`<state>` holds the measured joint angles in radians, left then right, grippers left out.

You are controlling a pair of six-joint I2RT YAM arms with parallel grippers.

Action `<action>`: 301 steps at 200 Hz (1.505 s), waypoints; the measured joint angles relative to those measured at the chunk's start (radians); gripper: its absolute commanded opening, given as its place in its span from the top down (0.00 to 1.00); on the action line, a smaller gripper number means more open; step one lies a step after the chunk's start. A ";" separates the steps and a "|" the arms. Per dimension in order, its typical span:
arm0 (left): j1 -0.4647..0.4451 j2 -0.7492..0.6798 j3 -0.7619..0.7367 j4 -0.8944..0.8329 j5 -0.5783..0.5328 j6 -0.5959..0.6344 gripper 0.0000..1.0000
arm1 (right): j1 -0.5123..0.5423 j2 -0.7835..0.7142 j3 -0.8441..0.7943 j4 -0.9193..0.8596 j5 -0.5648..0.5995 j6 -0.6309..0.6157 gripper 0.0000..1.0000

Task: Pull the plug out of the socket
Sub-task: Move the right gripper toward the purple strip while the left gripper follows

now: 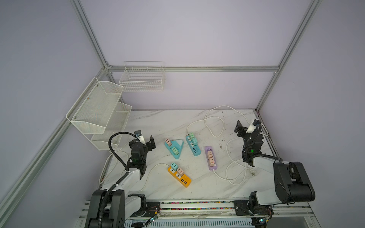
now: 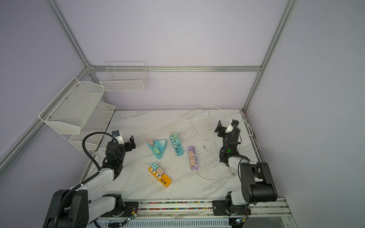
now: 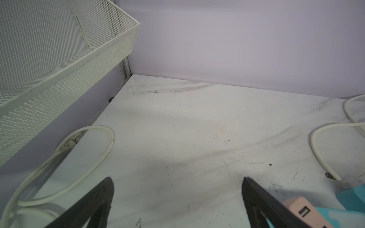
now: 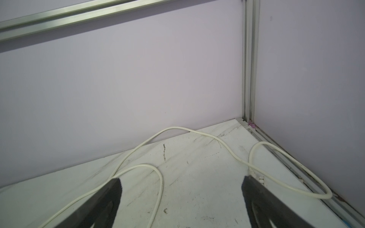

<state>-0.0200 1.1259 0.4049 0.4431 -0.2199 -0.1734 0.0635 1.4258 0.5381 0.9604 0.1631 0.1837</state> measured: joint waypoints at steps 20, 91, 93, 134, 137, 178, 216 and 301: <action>0.000 -0.030 0.059 -0.117 -0.027 -0.106 0.00 | 0.000 -0.033 0.028 -0.092 0.029 0.100 0.03; 0.013 -0.040 0.135 -0.426 -0.077 -0.420 0.00 | 0.000 -0.076 0.146 -0.402 -0.072 0.267 0.03; 0.013 -0.041 0.137 -0.430 -0.076 -0.421 0.00 | 0.000 -0.076 0.147 -0.406 -0.076 0.267 0.03; 0.013 -0.123 0.160 -0.499 -0.009 -0.442 0.00 | 0.000 -0.070 0.187 -0.537 -0.199 0.282 0.03; 0.013 -0.130 0.160 -0.501 0.000 -0.444 0.00 | 0.000 -0.070 0.189 -0.542 -0.204 0.282 0.03; 0.013 -0.183 0.160 -0.515 0.122 -0.505 0.00 | 0.007 -0.069 0.200 -0.607 -0.303 0.283 0.02; 0.011 -0.143 0.160 -0.520 0.226 -0.596 0.00 | 0.063 -0.088 0.219 -0.664 -0.337 0.286 0.02; -0.126 -0.158 0.212 -0.633 0.251 -0.608 0.00 | 0.254 -0.105 0.356 -0.909 -0.270 0.296 0.03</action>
<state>-0.1459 0.9684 0.6170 -0.1898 0.0315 -0.7818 0.3172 1.3205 0.8936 0.0513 -0.1070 0.4793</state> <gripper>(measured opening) 0.997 0.976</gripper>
